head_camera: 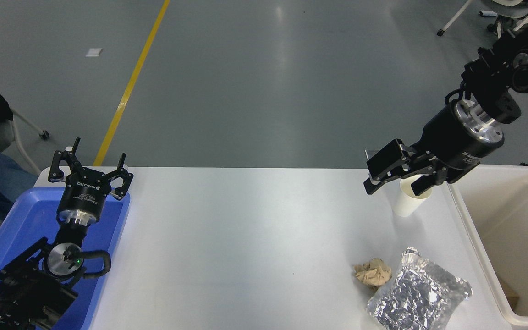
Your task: Pick up paper cup place in dustbin
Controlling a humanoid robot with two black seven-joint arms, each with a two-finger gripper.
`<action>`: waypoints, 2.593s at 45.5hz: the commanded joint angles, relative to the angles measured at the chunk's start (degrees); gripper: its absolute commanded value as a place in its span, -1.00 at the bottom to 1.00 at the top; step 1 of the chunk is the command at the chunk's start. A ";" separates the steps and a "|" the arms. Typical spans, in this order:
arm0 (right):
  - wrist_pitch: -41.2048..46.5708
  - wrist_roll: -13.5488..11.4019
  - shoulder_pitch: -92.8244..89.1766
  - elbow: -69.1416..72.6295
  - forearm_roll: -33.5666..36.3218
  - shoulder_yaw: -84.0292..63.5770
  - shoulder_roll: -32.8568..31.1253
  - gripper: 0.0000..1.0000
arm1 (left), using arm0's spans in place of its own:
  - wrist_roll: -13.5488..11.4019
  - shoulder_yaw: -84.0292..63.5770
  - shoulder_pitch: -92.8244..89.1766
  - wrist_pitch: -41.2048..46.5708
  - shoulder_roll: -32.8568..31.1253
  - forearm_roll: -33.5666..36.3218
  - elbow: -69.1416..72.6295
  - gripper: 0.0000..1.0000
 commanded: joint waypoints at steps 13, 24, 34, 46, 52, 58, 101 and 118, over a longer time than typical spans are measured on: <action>0.55 0.93 5.08 5.25 4.81 -6.43 0.78 1.00 | -0.08 0.00 0.01 0.09 0.00 -0.02 0.07 1.00; -8.31 0.66 -10.55 -10.03 -7.39 -3.97 0.60 1.00 | -0.08 0.00 0.01 0.09 0.00 -0.02 -0.02 1.00; -21.06 0.58 -29.18 -26.20 -11.53 -0.89 0.96 1.00 | -0.17 0.00 0.01 0.09 0.00 -0.02 0.07 1.00; -30.12 -0.83 -48.53 -44.22 -15.58 4.02 1.13 1.00 | -0.17 0.00 0.01 0.09 0.00 -0.02 0.07 1.00; -31.79 -1.97 -56.96 -50.99 -15.58 11.67 1.31 1.00 | -0.17 0.00 0.01 0.09 0.00 -0.02 -0.02 1.00; -31.97 -2.24 -62.07 -56.71 -15.58 14.23 2.71 1.00 | -0.17 0.00 0.01 0.09 0.00 -0.02 -0.02 1.00; -36.01 -9.18 -72.53 -61.29 -14.61 23.19 4.91 -1.00 | -0.17 0.00 -0.08 0.09 0.00 -0.02 -0.02 1.00; -34.96 -8.56 -69.11 -59.36 -14.70 22.23 4.38 -1.00 | -0.17 0.00 -0.08 0.09 0.00 -0.02 0.07 1.00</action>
